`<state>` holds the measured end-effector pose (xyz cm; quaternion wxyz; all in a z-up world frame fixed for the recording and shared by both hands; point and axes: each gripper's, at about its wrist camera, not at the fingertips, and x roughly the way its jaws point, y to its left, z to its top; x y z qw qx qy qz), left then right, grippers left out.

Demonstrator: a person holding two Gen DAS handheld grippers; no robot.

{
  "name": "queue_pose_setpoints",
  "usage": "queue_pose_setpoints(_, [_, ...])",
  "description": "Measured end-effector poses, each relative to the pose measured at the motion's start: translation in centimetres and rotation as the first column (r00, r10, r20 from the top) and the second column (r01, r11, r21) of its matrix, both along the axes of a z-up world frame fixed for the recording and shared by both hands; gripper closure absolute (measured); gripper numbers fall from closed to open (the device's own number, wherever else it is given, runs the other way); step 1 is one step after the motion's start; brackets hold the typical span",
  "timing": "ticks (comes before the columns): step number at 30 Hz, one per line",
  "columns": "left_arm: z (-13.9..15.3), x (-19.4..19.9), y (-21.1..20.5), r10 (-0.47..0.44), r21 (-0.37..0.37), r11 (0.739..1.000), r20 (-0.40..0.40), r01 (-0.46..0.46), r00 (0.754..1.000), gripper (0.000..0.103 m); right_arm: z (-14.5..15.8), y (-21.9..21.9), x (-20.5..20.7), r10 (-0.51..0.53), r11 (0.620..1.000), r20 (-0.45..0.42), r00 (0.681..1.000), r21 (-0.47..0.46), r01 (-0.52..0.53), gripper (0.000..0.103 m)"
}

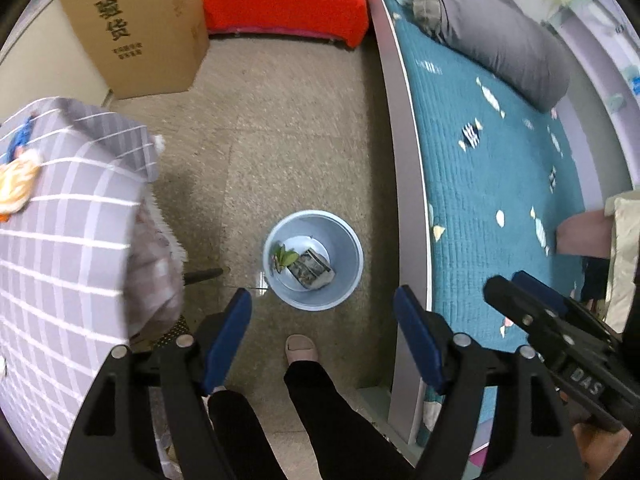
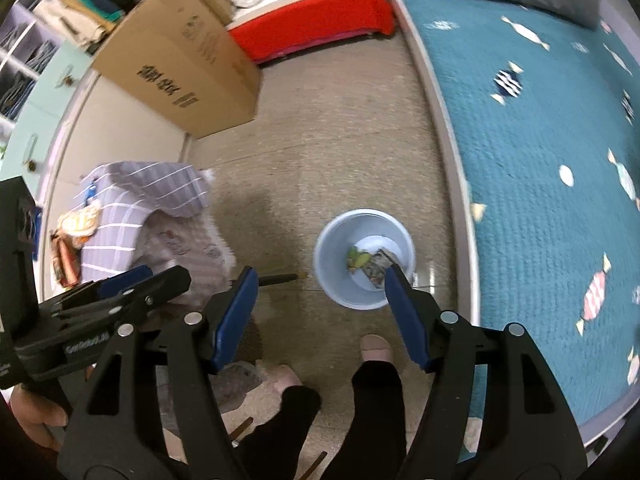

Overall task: Collect trash
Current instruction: 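Move the left gripper to the white bottle and grasp it, then grasp the black snack wrapper with the right gripper while the left holds the bottle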

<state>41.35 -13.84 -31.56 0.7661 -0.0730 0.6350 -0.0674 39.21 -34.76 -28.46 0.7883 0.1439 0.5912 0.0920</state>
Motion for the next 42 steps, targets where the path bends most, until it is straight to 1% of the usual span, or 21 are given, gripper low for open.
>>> queue_pose_setpoints(2, [1.8,-1.1,2.5,0.029,0.000,1.000,0.037,-0.029,0.999,0.031,0.8,2.2,0.0,0.038,0.999,0.013,0.999,0.012,-0.039,0.038])
queue_pose_setpoints(5, [3.9,-2.7,6.3,0.087,-0.001,0.996,0.081,-0.087,0.993,0.031,2.2,6.9,-0.3,0.118,0.992,0.041,0.992,0.032,-0.119,0.038])
queue_pose_setpoints(6, [4.7,-3.5,8.0,0.112,-0.003,0.994,0.097,-0.112,0.989,0.031,2.5,8.0,-0.5,0.135,0.990,0.048,0.990,0.036,-0.136,0.038])
queue_pose_setpoints(9, [6.5,-6.0,13.5,0.185,0.007,0.982,0.139,-0.187,0.973,0.031,3.8,13.3,-1.3,0.208,0.976,0.077,0.975,0.052,-0.213,0.038])
queue_pose_setpoints(11, [7.2,-7.6,16.7,0.224,0.010,0.973,0.156,-0.228,0.962,0.031,4.5,17.5,-2.1,0.259,0.962,0.091,0.962,0.063,-0.265,0.038])
queue_pose_setpoints(13, [7.6,-9.5,20.8,0.283,0.014,0.957,0.158,-0.288,0.946,0.031,4.9,20.8,-2.7,0.298,0.950,0.098,0.950,0.068,-0.305,0.038])
queue_pose_setpoints(16, [7.3,-12.0,26.3,0.356,0.016,0.932,0.150,-0.362,0.922,0.031,5.1,26.1,-4.1,0.352,0.930,0.107,0.930,0.073,-0.361,0.038])
queue_pose_setpoints(18, [6.8,-13.6,29.6,0.394,0.016,0.916,0.142,-0.400,0.908,0.031,4.9,28.6,-4.8,0.368,0.924,0.105,0.924,0.074,-0.376,0.038])
queue_pose_setpoints(20, [6.0,-15.1,32.7,0.410,0.029,0.908,0.137,-0.417,0.902,0.031,4.5,31.6,-5.5,0.382,0.918,0.101,0.919,0.077,-0.390,0.038])
queue_pose_setpoints(23, [4.6,-16.8,36.2,0.404,0.048,0.910,0.125,-0.412,0.906,0.031,3.7,35.0,-6.8,0.391,0.914,0.092,0.916,0.081,-0.398,0.038])
queue_pose_setpoints(25, [3.1,-17.5,38.3,0.398,0.062,0.912,0.101,-0.405,0.912,0.031,3.1,36.6,-7.5,0.393,0.913,0.081,0.916,0.080,-0.399,0.038])
queue_pose_setpoints(29, [1.2,-17.8,40.4,0.376,0.070,0.922,0.075,-0.381,0.923,0.031,2.1,38.7,-8.8,0.386,0.918,0.050,0.921,0.082,-0.389,0.038])
queue_pose_setpoints(32, [-0.2,-17.5,41.3,0.333,0.067,0.939,0.074,-0.338,0.940,0.031,1.6,39.4,-9.4,0.378,0.923,0.033,0.925,0.072,-0.379,0.038])
queue_pose_setpoints(34, [-1.0,-17.1,41.9,0.321,0.047,0.945,0.074,-0.325,0.944,0.031,1.3,39.7,-9.6,0.372,0.926,0.022,0.928,0.065,-0.373,0.038])
queue_pose_setpoints(36, [-1.5,-16.8,42.2,0.318,0.038,0.946,0.072,-0.321,0.945,0.038,1.2,39.9,-9.7,0.370,0.927,0.019,0.929,0.057,-0.370,0.038])
queue_pose_setpoints(37, [-1.9,-16.7,42.7,0.312,0.030,0.949,0.066,-0.314,0.948,0.046,1.2,40.0,-9.7,0.370,0.927,0.017,0.929,0.053,-0.370,0.038])
queue_pose_setpoints(38, [-2.2,-16.5,42.8,0.307,0.027,0.951,0.058,-0.308,0.950,0.049,1.2,40.2,-9.7,0.370,0.927,0.017,0.929,0.049,-0.371,0.038])
queue_pose_setpoints(39, [-2.1,-16.6,42.8,0.299,0.024,0.953,0.071,-0.302,0.952,0.050,1.2,40.4,-9.6,0.371,0.927,0.016,0.928,0.047,-0.371,0.038])
queue_pose_setpoints(40, [-2.1,-16.5,42.7,0.284,0.009,0.958,0.071,-0.285,0.956,0.059,1.2,40.7,-9.6,0.373,0.927,0.015,0.928,0.046,-0.373,0.038])
queue_pose_setpoints(41, [-2.2,-16.5,42.7,0.274,0.002,0.961,0.070,-0.275,0.959,0.064,1.2,40.9,-9.6,0.375,0.926,0.015,0.927,0.046,-0.376,0.038])
queue_pose_setpoints(42, [-2.1,-16.4,42.6,0.259,-0.001,0.966,0.073,-0.260,0.963,0.064,1.3,41.2,-9.5,0.379,0.924,0.016,0.925,0.045,-0.379,0.038])
